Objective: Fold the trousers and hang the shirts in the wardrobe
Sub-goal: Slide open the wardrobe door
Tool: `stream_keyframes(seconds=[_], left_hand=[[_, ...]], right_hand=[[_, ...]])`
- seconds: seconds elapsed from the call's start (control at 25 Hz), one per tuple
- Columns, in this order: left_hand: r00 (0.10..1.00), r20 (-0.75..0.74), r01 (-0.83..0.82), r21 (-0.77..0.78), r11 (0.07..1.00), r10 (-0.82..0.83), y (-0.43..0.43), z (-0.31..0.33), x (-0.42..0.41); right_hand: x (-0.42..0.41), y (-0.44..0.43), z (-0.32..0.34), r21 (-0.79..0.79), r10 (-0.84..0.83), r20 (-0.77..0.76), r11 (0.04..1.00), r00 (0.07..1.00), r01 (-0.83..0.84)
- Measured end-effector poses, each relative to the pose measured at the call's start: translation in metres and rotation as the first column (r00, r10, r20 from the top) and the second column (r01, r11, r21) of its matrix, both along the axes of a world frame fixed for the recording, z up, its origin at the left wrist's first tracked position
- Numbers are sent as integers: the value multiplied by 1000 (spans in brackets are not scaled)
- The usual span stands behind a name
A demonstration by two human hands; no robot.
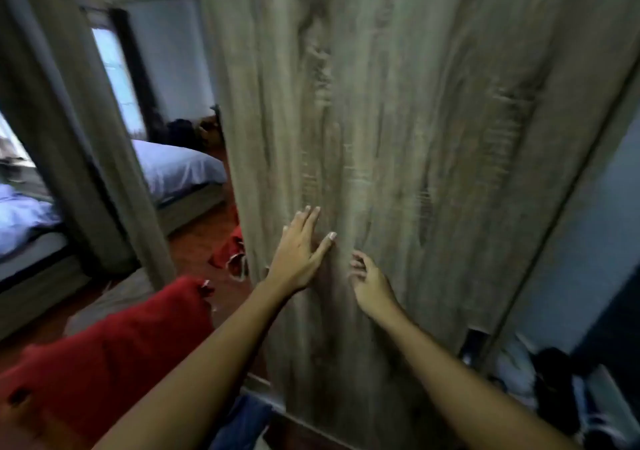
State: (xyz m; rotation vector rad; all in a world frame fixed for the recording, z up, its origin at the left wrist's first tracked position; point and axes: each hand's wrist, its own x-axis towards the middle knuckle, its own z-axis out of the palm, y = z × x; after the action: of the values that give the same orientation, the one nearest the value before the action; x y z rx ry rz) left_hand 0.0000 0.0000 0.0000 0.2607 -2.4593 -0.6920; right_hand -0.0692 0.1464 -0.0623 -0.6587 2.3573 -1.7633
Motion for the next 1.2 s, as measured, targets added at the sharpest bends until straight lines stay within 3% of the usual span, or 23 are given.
stream_keyframes(seconds=[0.2,0.44,0.68,0.88,0.96,1.08,1.2], left_hand=[[987,-64,142,-100,985,-149,86,-42,-59],[971,-135,176,-163,971,-199,132,-67,-98],[970,-178,135,-184,974,-168,133,-80,-115],[960,-175,190,-166,968,-218,117,-82,-108],[959,-182,191,-159,969,-218,99,-79,-101],[933,-243,236,-150,960,-267,72,-69,-96],[925,-271,233,-146,961,-265,29,-55,-91]], right_hand=[[-38,89,-80,3,-256,332,963,908,270],[-46,160,-137,83,-490,506,847,710,525],[-58,168,-140,119,-599,505,762,622,637],[-39,120,-143,98,-743,357,632,566,768],[-36,91,-144,162,-781,306,606,544,779],[-27,55,-140,188,-768,316,627,558,756],[-23,9,-149,140,-681,367,714,633,686]])
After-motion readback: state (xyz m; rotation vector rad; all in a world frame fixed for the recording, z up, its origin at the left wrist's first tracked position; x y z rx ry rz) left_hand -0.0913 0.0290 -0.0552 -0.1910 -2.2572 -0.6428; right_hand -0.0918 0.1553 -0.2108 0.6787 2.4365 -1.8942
